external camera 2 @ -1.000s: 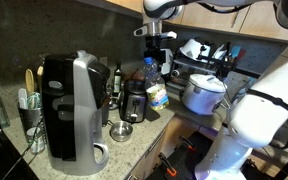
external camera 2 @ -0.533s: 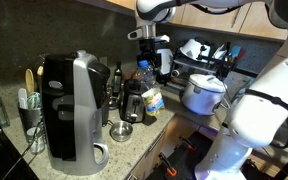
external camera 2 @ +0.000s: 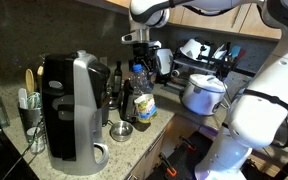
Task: Move the bottle of cooking oil to the left
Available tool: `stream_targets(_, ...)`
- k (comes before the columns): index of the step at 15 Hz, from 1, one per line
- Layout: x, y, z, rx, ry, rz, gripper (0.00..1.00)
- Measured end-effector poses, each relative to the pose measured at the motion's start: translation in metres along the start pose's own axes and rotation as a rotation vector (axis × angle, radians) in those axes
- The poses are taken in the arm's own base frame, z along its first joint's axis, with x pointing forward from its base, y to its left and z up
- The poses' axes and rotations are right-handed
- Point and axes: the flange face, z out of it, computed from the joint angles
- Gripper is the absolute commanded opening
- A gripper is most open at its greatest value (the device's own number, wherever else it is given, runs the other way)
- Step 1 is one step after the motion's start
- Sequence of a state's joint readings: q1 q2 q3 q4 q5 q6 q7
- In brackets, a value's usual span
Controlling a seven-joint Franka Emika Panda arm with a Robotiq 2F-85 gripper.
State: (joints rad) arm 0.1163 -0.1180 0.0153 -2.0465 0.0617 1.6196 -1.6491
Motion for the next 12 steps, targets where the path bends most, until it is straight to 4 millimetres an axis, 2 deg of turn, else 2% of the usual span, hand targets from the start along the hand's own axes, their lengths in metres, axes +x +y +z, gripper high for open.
stream_targets(4, 0.009, 0.009, 0.013, -0.012, 0.024, -0.064, 0.46)
stream_targets(12, 0.015, 0.011, 0.043, -0.003, 0.021, -0.157, 0.46)
